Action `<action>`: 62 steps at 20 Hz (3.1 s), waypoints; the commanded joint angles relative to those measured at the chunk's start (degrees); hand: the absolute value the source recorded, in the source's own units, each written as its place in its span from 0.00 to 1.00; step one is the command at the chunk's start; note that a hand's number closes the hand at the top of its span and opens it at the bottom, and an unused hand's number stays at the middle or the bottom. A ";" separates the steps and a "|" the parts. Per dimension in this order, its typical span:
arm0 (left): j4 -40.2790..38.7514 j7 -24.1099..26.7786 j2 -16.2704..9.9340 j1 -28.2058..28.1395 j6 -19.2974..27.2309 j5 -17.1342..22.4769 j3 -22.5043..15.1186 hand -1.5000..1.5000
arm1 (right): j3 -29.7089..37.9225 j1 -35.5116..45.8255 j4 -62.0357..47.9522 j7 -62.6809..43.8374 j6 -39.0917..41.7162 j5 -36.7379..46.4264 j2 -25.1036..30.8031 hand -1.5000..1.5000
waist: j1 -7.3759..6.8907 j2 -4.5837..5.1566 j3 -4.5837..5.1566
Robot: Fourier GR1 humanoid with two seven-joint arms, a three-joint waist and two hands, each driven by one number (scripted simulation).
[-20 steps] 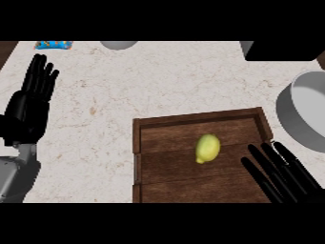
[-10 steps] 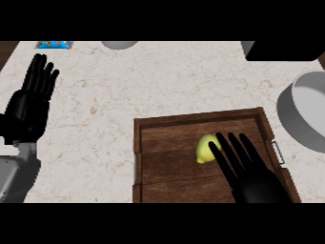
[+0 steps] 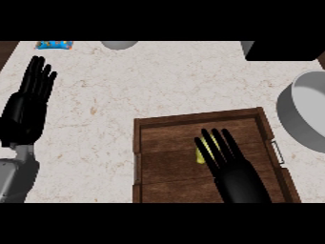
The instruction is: Pick the lemon from the tray and place it in the pot
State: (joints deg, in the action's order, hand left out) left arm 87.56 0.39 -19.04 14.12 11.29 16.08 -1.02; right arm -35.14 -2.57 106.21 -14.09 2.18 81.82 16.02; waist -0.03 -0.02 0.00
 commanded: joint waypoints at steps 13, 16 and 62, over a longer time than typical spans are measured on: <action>0.39 -1.52 3.27 0.06 -2.40 -4.44 3.41 0.50 | 7.04 5.63 -10.51 0.86 -0.99 3.92 -6.76 0.00 | 0.05 0.02 0.00; -1.27 -1.86 3.29 2.29 -3.18 -4.26 3.83 0.50 | 7.28 6.18 -19.46 2.33 -9.55 5.15 -7.88 0.00 | 0.01 0.07 -0.01; -1.17 -2.39 5.86 4.24 -4.48 -7.25 3.37 0.50 | 34.71 53.15 -46.99 -58.94 -13.60 15.96 -14.88 1.00 | -2.56 0.72 0.09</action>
State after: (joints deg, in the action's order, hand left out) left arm 87.10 -2.99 -12.72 19.02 6.69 9.59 1.98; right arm -1.82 46.18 62.27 -61.59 -7.10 91.06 0.52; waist -3.92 1.05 0.10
